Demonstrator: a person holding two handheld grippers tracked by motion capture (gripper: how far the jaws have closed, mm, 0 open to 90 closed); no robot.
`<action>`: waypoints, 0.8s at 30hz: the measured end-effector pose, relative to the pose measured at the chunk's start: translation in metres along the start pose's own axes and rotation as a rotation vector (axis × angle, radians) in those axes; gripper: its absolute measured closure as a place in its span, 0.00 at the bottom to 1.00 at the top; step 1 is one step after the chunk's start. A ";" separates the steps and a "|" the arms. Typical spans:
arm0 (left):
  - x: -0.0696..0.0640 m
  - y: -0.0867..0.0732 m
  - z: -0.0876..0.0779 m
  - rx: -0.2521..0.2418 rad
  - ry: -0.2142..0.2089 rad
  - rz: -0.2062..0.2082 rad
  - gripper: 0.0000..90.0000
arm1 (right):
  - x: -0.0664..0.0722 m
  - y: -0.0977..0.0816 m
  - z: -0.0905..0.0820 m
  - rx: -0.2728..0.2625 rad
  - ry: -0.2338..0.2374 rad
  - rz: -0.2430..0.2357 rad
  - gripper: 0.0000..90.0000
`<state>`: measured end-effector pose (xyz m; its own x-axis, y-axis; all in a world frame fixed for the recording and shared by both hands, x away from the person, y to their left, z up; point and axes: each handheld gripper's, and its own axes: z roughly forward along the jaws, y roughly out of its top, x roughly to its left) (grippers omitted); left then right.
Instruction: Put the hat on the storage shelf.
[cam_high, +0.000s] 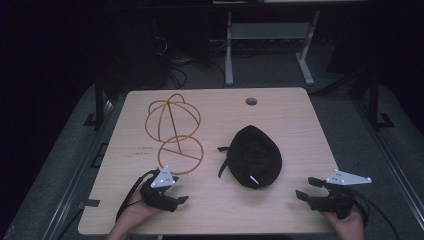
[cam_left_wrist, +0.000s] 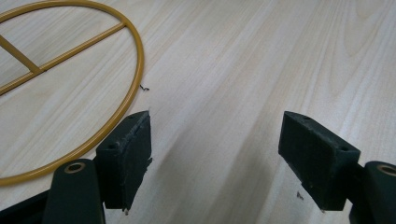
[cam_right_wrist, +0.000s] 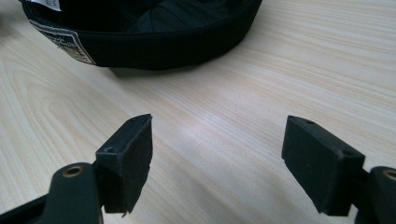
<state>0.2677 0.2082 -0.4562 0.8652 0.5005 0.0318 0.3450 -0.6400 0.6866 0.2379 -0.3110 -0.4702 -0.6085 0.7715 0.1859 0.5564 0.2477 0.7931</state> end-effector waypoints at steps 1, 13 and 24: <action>0.000 0.000 0.000 -0.003 -0.006 -0.007 0.28 | 0.000 0.000 0.000 0.000 0.001 -0.005 0.27; -0.002 0.003 -0.005 -0.047 -0.037 -0.051 0.28 | 0.001 0.001 -0.001 -0.009 0.011 -0.001 0.27; -0.009 0.014 -0.006 -0.062 -0.053 -0.039 0.28 | 0.001 0.001 0.000 -0.011 0.012 -0.001 0.27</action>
<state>0.2624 0.1981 -0.4421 0.8701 0.4917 -0.0336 0.3574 -0.5826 0.7300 0.2376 -0.3102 -0.4693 -0.6153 0.7645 0.1921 0.5496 0.2414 0.7998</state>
